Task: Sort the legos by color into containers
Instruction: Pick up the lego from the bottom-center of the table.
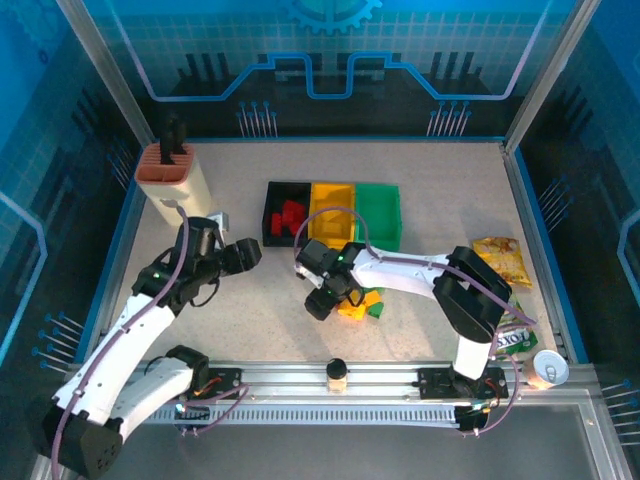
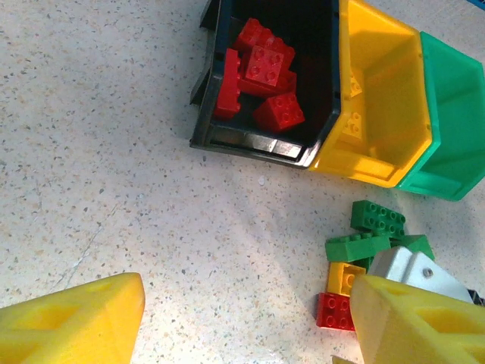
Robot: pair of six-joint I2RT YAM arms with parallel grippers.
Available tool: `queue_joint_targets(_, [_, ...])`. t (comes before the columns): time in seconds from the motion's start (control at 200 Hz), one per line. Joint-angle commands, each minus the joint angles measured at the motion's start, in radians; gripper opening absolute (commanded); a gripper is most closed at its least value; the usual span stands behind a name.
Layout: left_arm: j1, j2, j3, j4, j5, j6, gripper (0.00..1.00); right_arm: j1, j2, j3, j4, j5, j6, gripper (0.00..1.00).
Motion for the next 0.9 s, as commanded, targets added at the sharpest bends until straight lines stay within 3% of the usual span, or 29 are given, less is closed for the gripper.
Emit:
queue_joint_targets(0.0, [0.0, -0.035, -0.007, -0.036, -0.011, -0.005, 0.73, 0.009, 0.038, 0.037, -0.053, 0.048, 0.012, 0.78])
queue_joint_targets(0.505, [0.0, -0.052, -0.017, -0.035, -0.01, -0.016, 0.72, 0.054, 0.077, -0.003, -0.009, 0.0, 0.049, 0.72])
queue_joint_targets(0.605, [0.0, -0.054, -0.014, -0.039, -0.006, -0.016, 0.72, 0.054, 0.09, 0.01, -0.01, 0.001, 0.047, 0.63])
queue_joint_targets(0.77, [0.0, -0.067, -0.006, -0.055, -0.015, -0.011, 0.72, 0.061, 0.062, 0.026, -0.012, 0.021, 0.043, 0.4])
queue_joint_targets(0.896, [0.0, -0.077, -0.001, -0.065, -0.02, -0.007, 0.72, 0.063, 0.02, 0.051, -0.016, 0.026, 0.029, 0.34])
